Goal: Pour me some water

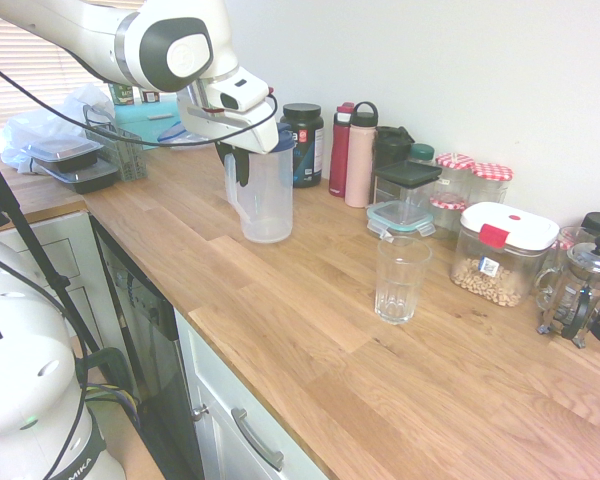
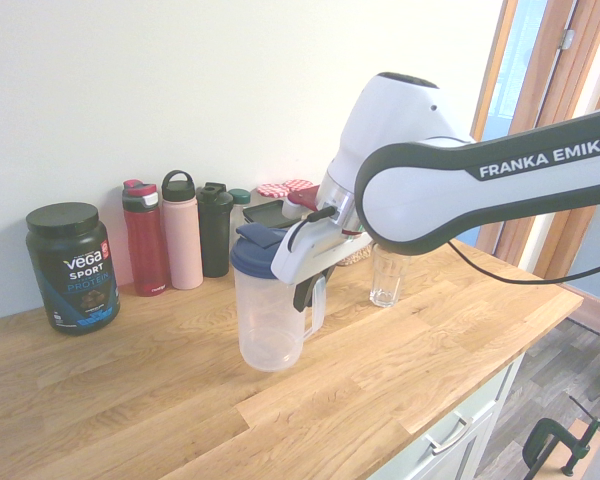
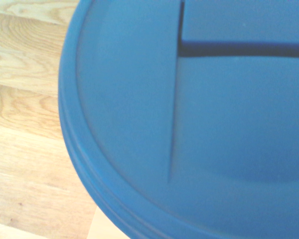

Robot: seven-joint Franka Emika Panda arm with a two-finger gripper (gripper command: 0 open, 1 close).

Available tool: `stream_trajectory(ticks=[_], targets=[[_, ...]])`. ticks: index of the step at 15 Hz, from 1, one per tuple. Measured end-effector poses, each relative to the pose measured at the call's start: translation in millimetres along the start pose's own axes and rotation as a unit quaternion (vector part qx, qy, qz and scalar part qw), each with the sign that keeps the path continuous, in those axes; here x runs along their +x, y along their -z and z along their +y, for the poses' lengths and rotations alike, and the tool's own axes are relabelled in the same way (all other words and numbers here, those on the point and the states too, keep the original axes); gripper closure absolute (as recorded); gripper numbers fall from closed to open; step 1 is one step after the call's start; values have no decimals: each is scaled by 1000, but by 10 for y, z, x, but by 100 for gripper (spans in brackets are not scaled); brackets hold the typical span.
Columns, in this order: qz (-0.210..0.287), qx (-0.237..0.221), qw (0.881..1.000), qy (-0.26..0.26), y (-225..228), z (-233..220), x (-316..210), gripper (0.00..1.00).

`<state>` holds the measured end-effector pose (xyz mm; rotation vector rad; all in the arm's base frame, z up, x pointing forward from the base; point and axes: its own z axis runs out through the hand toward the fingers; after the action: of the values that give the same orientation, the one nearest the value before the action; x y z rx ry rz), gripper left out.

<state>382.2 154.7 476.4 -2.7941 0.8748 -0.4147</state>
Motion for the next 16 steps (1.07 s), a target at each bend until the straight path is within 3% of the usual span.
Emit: stream_trajectory(ticks=[5,6,16], targets=[[4,6,1000,-11,-267,-56,85,100],[2,4,1000,-11,-322,-72,88,0],[8,-7,1000,-13,-296,-54,220,0]])
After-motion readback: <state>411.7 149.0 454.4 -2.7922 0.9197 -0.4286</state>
